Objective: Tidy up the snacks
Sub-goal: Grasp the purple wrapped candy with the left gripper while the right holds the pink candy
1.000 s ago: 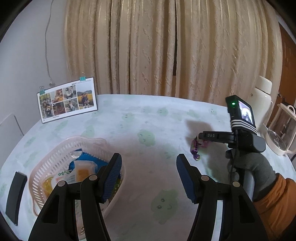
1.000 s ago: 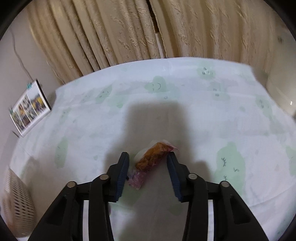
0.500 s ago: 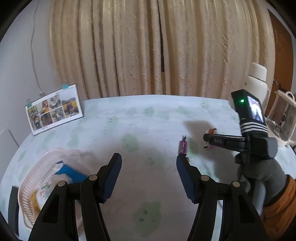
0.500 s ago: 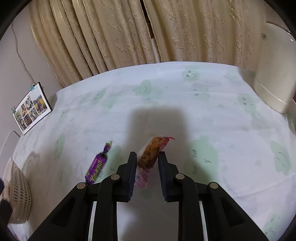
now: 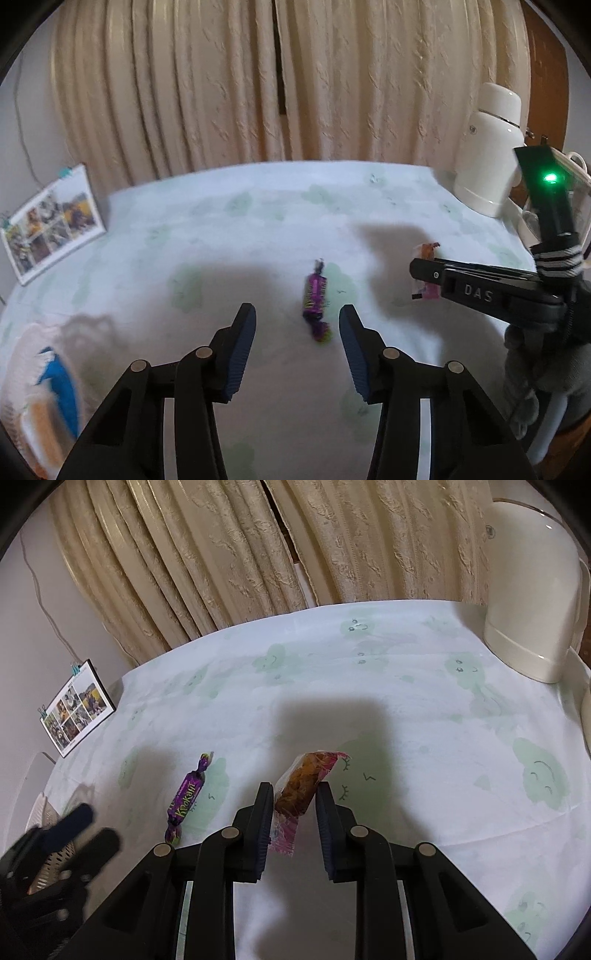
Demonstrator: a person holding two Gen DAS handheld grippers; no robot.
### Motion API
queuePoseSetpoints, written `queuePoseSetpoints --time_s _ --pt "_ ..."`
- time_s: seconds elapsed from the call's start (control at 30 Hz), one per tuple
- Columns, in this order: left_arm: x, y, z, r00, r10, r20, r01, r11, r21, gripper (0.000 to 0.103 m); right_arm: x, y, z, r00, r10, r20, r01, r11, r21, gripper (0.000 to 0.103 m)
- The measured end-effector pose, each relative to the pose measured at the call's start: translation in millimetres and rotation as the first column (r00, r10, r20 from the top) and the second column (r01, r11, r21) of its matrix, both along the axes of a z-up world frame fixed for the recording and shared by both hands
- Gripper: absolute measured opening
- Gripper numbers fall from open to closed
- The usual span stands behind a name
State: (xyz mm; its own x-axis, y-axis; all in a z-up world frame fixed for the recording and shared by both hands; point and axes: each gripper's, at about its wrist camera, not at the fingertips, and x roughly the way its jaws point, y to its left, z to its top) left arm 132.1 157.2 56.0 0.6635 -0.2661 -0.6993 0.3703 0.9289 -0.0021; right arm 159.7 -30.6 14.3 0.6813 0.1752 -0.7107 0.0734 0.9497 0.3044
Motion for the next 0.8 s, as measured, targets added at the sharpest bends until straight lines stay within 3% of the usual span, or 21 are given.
queuePoseSetpoints --time_s 0.3,0.47,0.67,0.8 --pt "37.3 -16.5 -32.0 0.995 -0.014 -0.096 0.016 1.000 0.015 0.046 0.5 -2.2 -1.0 1.000 0.000 0.001 0.000 1.000 0.029 0.021" --pt "52.1 -20.1 -44.8 0.990 -0.010 -0.144 0.012 1.000 0.013 0.034 1.3 -0.5 -0.8 1.000 0.006 0.002 -0.006 0.999 0.034 0.021" --pt "54.6 -16.3 -44.6 0.990 -0.006 -0.142 0.005 1.000 -0.003 0.019 1.3 1.0 0.7 1.000 0.015 0.010 -0.015 0.999 0.039 0.020" --pt "52.8 -10.5 -43.3 0.988 -0.006 -0.153 0.000 0.999 -0.039 0.017 -0.3 1.0 3.4 1.000 0.015 0.019 -0.016 0.999 0.044 0.018"
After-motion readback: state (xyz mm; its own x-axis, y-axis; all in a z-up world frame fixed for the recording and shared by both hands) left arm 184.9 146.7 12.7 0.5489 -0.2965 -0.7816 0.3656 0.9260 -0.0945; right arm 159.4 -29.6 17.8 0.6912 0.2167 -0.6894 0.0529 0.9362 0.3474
